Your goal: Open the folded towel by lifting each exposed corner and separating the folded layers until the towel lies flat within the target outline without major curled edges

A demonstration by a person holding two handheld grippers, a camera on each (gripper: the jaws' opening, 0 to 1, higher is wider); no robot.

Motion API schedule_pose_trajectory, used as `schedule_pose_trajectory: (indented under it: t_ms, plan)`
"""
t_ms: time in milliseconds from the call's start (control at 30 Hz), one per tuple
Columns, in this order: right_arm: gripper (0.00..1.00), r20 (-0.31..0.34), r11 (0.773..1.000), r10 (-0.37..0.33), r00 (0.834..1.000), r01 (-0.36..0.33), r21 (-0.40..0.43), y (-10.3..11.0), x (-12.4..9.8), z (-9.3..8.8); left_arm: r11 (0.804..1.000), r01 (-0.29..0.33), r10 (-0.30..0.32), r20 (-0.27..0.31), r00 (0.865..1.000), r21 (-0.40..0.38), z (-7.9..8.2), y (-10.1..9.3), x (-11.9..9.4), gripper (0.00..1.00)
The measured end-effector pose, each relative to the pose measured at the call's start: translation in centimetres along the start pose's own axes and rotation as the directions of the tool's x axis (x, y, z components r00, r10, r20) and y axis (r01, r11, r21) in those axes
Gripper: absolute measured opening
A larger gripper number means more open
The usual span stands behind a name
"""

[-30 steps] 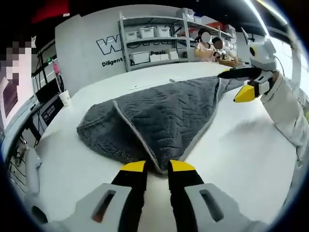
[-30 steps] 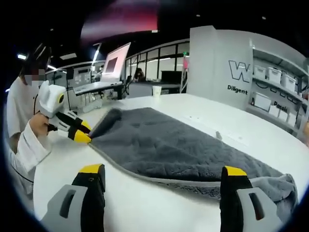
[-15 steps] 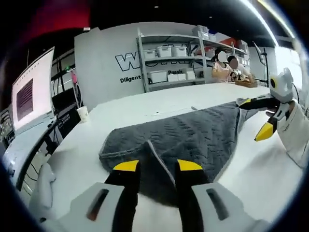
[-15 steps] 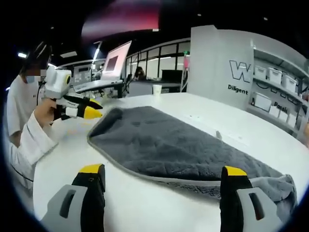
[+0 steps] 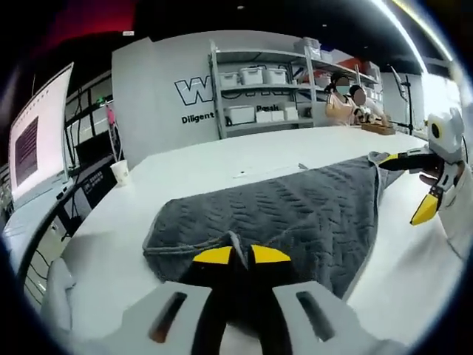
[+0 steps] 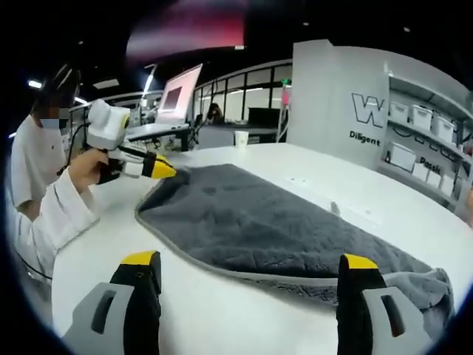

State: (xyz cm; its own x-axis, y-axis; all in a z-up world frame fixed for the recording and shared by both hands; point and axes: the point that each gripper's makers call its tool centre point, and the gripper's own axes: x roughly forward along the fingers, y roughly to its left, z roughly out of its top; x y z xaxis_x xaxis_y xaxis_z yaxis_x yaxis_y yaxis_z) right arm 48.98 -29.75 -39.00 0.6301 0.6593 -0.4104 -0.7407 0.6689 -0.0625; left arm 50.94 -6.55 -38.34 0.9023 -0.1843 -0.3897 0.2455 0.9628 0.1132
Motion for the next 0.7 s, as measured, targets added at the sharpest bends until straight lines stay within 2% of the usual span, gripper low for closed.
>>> schedule_pose_trajectory:
  t_ms: [200, 333, 433, 600, 700]
  plan:
    - [0.99, -0.005, 1.0, 0.001, 1.0, -0.001, 0.0, 0.0, 0.0, -0.1, 1.0, -0.018, 0.018, -0.006, 1.0, -0.004, -0.6, 0.6, -0.8, 0.02]
    - [0.99, -0.01, 1.0, 0.002, 1.0, -0.002, -0.002, 0.0, 0.0, -0.2, 0.995, -0.101, 0.101, -0.006, 0.995, 0.011, -0.9, 2.1, -2.6, 0.02]
    - [0.99, -0.012, 1.0, 0.003, 1.0, -0.003, -0.003, 0.1, 0.1, -0.2, 0.991, -0.136, 0.136, -0.018, 0.991, 0.012, -1.6, 3.0, -3.9, 0.02]
    - [0.99, -0.016, 1.0, 0.007, 1.0, -0.007, -0.005, 0.2, 0.1, -0.3, 0.976, -0.214, 0.213, -0.015, 0.977, -0.027, -2.7, 5.2, -5.9, 0.02]
    - [0.99, -0.019, 1.0, 0.009, 1.0, -0.009, -0.004, 0.2, 0.2, -0.4, 0.971, -0.24, 0.239, -0.045, 0.97, -0.02, -3.8, 5.9, -6.7, 0.02]
